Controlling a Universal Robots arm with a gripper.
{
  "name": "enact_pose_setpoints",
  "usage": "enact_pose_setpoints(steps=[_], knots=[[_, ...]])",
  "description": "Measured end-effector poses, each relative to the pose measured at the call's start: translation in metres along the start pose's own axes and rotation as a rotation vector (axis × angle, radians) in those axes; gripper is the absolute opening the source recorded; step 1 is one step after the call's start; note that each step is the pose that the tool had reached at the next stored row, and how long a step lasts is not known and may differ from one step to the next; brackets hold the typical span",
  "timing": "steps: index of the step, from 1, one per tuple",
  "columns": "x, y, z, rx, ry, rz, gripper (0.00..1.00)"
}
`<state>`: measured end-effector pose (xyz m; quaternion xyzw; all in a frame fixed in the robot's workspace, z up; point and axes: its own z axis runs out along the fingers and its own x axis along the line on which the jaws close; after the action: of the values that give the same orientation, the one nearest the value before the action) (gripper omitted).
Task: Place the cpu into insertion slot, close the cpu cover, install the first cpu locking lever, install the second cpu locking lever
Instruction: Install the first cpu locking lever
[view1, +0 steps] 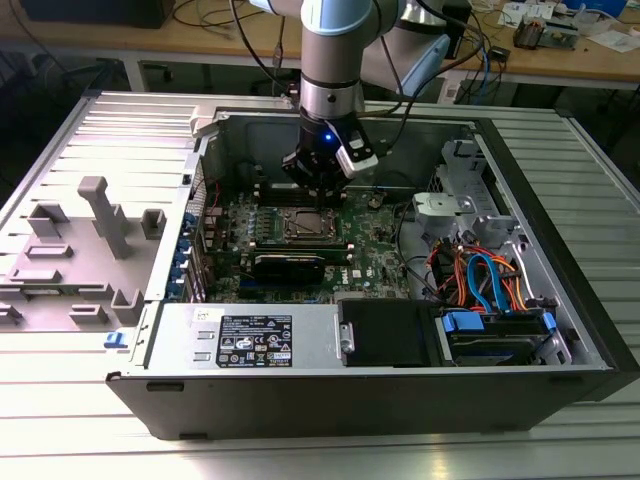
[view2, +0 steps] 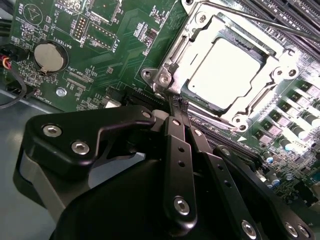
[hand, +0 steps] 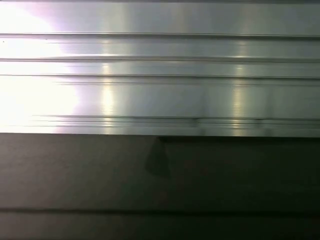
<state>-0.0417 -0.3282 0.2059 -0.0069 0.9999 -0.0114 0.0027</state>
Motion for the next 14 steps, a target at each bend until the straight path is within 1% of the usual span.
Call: enact_pose_setpoints(steps=[3,5,7,10,14], knots=[[-0.0015,-0.0001,-0.0012,0.0055,0.0002,0.0,0.11],[-0.0022,-0.0001,-0.0013,0.0118,0.0002,0.0,0.11],[-0.0029,-0.0001,-0.0017,0.0161,0.0006,0.0,0.11],[-0.0033,-0.0007,-0.0024,0.0163,0.0013,0.0,0.11],[-0.0034,-0.0017,-0.0027,0.0161,0.0057,0.001,0.11]])
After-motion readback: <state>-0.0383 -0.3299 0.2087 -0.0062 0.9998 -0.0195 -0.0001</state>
